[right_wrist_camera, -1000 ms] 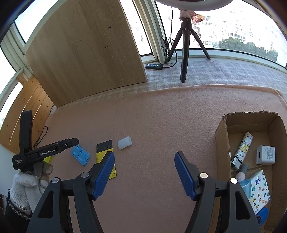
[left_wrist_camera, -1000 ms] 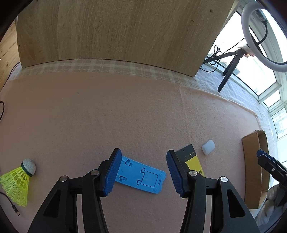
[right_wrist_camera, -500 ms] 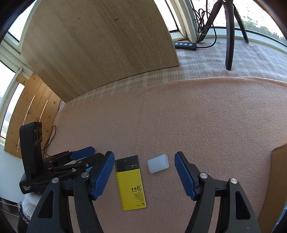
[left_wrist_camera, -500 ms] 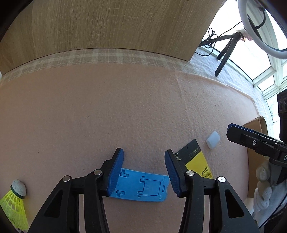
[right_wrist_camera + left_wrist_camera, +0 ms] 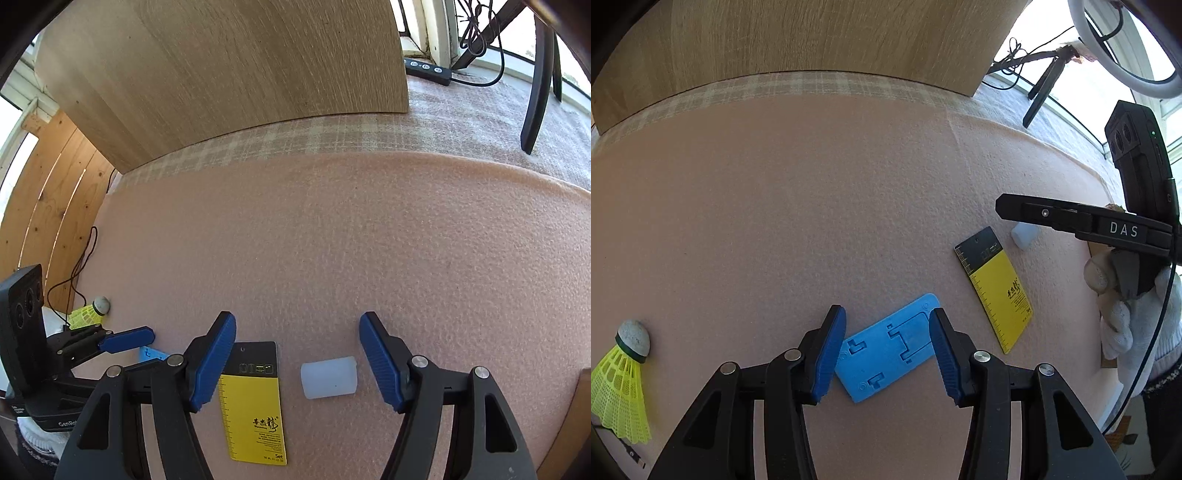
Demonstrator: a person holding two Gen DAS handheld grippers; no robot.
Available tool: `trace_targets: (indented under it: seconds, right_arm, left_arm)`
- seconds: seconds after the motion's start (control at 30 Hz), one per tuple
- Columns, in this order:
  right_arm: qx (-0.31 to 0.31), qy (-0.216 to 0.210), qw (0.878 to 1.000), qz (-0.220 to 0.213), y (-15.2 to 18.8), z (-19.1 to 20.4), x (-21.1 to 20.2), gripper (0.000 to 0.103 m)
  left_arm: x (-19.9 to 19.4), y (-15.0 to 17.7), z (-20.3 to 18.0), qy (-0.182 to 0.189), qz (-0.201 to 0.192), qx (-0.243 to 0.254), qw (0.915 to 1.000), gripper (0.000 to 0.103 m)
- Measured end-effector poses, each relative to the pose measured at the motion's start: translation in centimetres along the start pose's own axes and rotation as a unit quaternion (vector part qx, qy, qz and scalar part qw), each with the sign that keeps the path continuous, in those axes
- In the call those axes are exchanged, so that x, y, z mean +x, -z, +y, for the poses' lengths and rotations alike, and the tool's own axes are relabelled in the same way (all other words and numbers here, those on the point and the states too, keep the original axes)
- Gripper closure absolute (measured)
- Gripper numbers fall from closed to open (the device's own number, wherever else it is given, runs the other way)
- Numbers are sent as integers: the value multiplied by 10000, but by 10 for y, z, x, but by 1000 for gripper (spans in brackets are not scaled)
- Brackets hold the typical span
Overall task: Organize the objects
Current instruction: 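Grasp the blue phone stand with the left gripper while the right grasps the white eraser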
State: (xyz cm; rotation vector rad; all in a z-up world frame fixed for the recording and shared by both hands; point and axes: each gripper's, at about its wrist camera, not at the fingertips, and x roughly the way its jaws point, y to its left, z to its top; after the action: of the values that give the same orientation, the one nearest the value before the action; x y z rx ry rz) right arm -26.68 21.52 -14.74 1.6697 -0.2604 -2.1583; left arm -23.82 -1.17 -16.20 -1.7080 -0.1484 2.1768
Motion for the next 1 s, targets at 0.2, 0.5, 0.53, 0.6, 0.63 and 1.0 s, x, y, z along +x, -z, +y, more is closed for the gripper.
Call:
trace_targets:
  seconds: [0.2, 0.5, 0.53, 0.6, 0.63, 1.0]
  right_arm:
    - [-126, -59, 9997, 210, 7, 0, -3, 41]
    - [-617, 574, 9962, 231, 25, 6, -6, 67]
    - [-628, 644, 9957, 228, 25, 5, -6, 71]
    - [-648, 754, 9948, 227, 26, 5, -7, 74]
    - [-681, 798, 9942, 227, 27, 6, -7, 75]
    - [-805, 1121, 9904, 14, 45, 10, -13, 81]
  left_arm:
    - [-1, 25, -21, -123, 86, 470, 9988, 40]
    - [3, 37, -41, -685, -20, 876, 9938, 41]
    - [2, 38, -43, -690, -40, 883, 9937, 42]
    - [2, 39, -46, -718, -70, 916, 9932, 49]
    - [2, 40, -47, -776, -82, 953, 9924, 51]
    - [-9, 52, -36, -731, -347, 458, 9957, 63]
